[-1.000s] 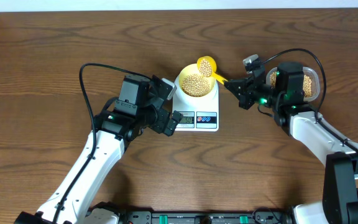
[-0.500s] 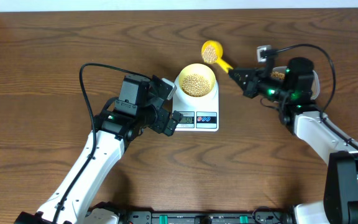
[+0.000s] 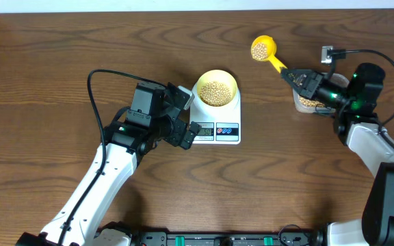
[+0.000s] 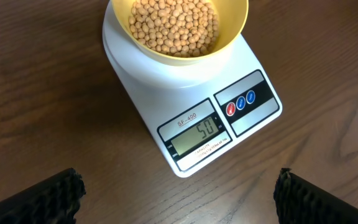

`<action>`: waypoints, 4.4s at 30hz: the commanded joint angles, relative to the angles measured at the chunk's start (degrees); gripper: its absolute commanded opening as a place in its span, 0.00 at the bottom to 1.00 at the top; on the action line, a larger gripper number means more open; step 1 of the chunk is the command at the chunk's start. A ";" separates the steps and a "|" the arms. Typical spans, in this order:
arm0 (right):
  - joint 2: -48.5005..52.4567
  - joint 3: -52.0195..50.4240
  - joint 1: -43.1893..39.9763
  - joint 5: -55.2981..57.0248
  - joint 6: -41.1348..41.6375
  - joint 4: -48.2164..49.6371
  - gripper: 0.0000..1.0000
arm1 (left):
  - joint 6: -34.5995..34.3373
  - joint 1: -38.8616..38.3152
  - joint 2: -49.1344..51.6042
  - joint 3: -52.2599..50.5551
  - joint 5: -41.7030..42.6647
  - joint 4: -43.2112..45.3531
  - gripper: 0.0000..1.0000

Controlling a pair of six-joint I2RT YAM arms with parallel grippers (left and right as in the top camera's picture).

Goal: Scoop item into bowl and weigh 50g on scale

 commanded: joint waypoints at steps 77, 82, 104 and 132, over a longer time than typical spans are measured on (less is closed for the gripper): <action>-6.56 0.20 -23.39 17.49 -20.98 -45.70 0.84 | 0.31 0.26 0.39 -0.33 0.50 0.04 1.00; -6.56 0.20 -23.43 23.82 -20.81 -49.24 0.99 | 0.33 0.26 0.39 -0.33 0.48 0.04 1.00; -33.57 0.22 -23.43 27.47 -28.09 -57.90 0.99 | 0.31 0.26 0.39 -0.33 0.48 0.04 1.00; -69.46 0.20 -23.41 27.45 -42.01 -85.15 0.99 | 0.33 0.24 0.39 -0.33 0.48 0.04 1.00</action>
